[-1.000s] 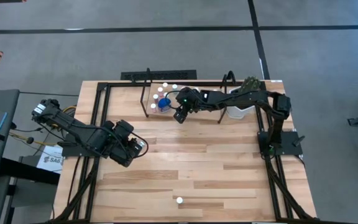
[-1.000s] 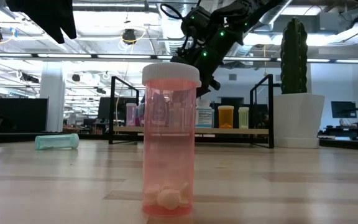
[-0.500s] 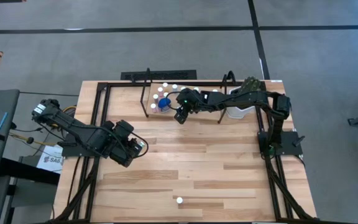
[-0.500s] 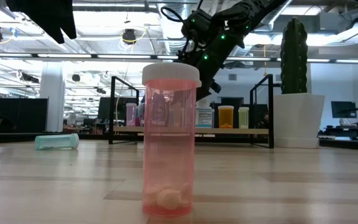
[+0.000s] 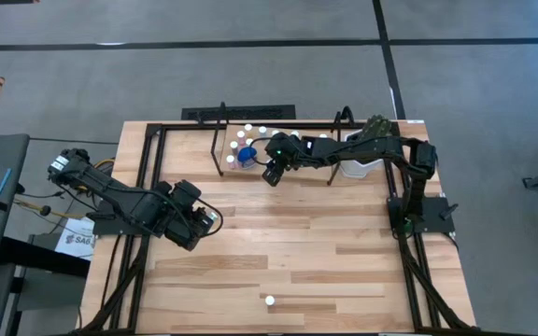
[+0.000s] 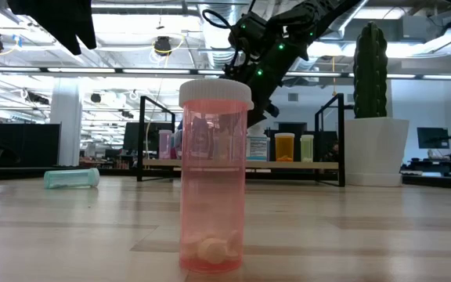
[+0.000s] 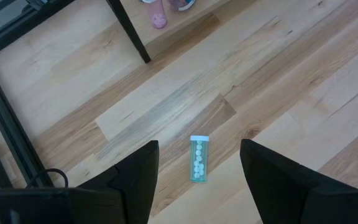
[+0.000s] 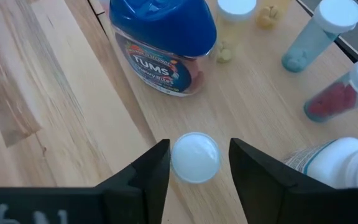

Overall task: Pick and place medicine bottles onto shelf by color
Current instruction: Put the yellow pill bottle on the shelf

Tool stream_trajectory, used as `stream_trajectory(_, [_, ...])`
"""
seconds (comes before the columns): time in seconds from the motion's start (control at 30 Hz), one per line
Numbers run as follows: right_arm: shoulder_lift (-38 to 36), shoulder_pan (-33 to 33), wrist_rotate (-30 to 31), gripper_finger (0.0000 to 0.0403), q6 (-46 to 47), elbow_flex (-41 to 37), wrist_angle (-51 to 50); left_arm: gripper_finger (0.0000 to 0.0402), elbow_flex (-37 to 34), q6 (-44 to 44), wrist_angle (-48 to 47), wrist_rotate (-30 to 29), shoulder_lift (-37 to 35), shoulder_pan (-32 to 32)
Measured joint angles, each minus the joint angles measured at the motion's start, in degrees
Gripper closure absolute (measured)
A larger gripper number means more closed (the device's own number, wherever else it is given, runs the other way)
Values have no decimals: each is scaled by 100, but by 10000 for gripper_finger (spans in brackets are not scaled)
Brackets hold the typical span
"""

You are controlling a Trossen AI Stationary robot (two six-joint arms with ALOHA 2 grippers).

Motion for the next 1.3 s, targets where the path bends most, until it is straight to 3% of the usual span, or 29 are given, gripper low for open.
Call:
stream_trajectory(0.63, [0,-20,0,264,-42,2,315,187,0,-13,0,0,2,-1])
stream_trajectory(1.3, [-4,-232,156,260,-426,4,923,187,0,31,0,-7,1,1])
